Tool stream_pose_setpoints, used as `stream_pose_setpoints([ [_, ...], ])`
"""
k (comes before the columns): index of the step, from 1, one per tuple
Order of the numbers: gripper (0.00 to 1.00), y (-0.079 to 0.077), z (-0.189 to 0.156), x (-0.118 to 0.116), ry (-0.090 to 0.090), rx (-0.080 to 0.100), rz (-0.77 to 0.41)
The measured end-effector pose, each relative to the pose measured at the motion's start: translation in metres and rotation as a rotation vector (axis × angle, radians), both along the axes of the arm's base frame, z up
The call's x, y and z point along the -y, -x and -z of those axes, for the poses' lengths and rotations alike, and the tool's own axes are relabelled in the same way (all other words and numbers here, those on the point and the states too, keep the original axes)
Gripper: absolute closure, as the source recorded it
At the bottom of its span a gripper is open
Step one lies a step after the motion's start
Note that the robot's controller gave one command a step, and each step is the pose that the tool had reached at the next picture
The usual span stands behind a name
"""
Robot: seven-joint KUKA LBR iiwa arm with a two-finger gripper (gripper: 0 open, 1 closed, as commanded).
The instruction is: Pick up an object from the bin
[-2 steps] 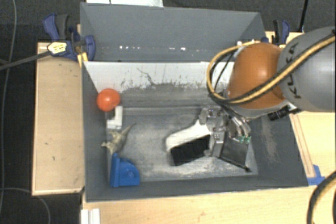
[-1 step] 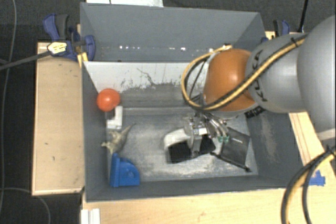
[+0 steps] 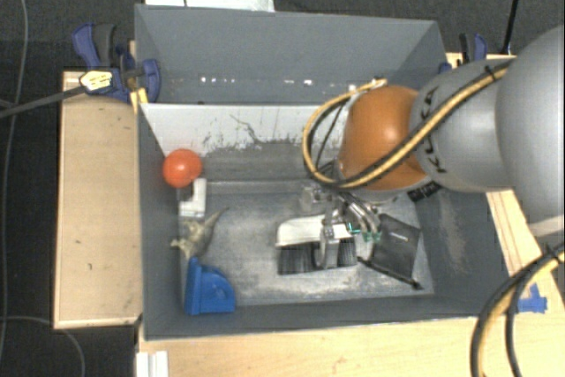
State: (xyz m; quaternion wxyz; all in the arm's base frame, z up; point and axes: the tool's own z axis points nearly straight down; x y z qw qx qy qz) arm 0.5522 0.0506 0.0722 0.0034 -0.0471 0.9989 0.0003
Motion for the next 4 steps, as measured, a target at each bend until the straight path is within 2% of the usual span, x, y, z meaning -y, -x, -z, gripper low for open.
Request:
stream_pose_setpoints([
  [1, 1.0, 0.002, 0.002, 0.0, 0.0, -0.005, 0.0],
  [2, 1.0, 0.002, 0.002, 0.0, -0.001, -0.005, 0.0],
  [3, 1.0, 0.008, -0.043, 0.002, 0.0, -0.012, -0.021],
  [4, 1.0, 0.008, -0.089, 0.007, -0.001, -0.004, -0.011],
])
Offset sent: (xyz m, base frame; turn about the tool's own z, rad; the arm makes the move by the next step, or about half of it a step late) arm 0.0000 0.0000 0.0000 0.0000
